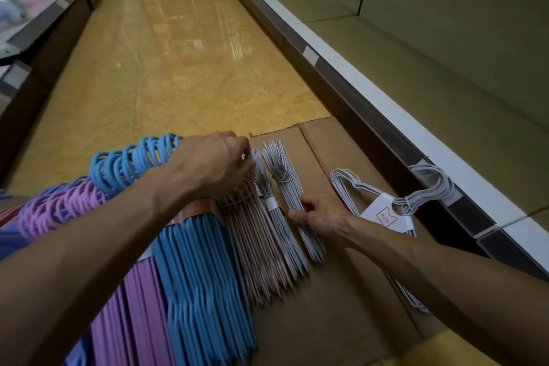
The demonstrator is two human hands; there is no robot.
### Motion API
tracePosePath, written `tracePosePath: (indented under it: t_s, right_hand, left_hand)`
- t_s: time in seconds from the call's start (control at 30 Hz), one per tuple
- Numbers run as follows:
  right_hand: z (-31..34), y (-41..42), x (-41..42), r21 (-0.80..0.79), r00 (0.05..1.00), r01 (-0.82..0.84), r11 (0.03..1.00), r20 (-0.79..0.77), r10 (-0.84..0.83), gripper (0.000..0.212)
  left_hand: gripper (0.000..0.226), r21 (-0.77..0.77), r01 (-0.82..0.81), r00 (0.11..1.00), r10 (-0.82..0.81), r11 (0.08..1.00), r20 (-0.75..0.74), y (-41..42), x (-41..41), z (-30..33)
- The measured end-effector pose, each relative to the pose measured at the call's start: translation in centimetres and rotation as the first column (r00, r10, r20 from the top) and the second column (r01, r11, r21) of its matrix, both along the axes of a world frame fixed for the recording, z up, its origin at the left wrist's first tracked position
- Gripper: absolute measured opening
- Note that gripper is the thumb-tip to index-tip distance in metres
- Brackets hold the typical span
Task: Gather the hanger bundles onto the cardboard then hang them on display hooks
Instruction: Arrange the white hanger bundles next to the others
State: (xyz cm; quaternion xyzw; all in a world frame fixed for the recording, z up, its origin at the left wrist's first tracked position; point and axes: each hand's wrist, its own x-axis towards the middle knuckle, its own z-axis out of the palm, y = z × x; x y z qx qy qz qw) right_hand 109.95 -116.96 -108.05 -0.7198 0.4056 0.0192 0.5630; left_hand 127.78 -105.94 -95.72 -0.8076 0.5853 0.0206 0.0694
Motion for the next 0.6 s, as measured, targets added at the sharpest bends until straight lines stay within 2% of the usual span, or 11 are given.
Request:
tracePosePath:
  t_s: [0.1, 0.3, 0.47, 0.53, 0.6]
  right_hand:
    - [-0.2, 0.09, -0.12, 0.002, 1.0, -0.019, 1.0, -0.012, 0.019, 0.014]
    - [-0.53, 0.09, -0.03, -0.01, 0.999, -0.039, 0.999, -0.021, 0.039, 0.019]
    - [-0.52, 0.05, 0.46, -0.031, 0.997, -0.066, 0.997, -0.045, 0.065, 0.038]
    - [-0.36, -0.01, 0.34, -0.069, 0.995, -0.071, 0.995, -0.07, 0.066, 0.047]
    - [0.17, -0.09, -0.18, -0.113, 0.996, -0.069, 0.991, -0.07, 0.061, 0.042]
  left_hand:
    - [0.041, -0.012, 0.009, 1.0, -0.009, 1.0, -0.013, -0.02, 0.17, -0.08]
    - [0.04, -0.015, 0.017, 1.0, -0.017, 1.0, 0.017, 0.07, 0.17, -0.15]
    - [0.04, -0.008, -0.001, 1.0, 0.001, 1.0, 0.006, -0.08, 0.05, 0.07]
    - [0.042, -0.041, -0.014, 0.999, 0.012, 0.999, -0.042, -0.09, 0.06, 0.1]
    - [0.043, -0.151, -0.047, 0.981, 0.017, 0.987, -0.193, -0.02, 0.05, 0.3]
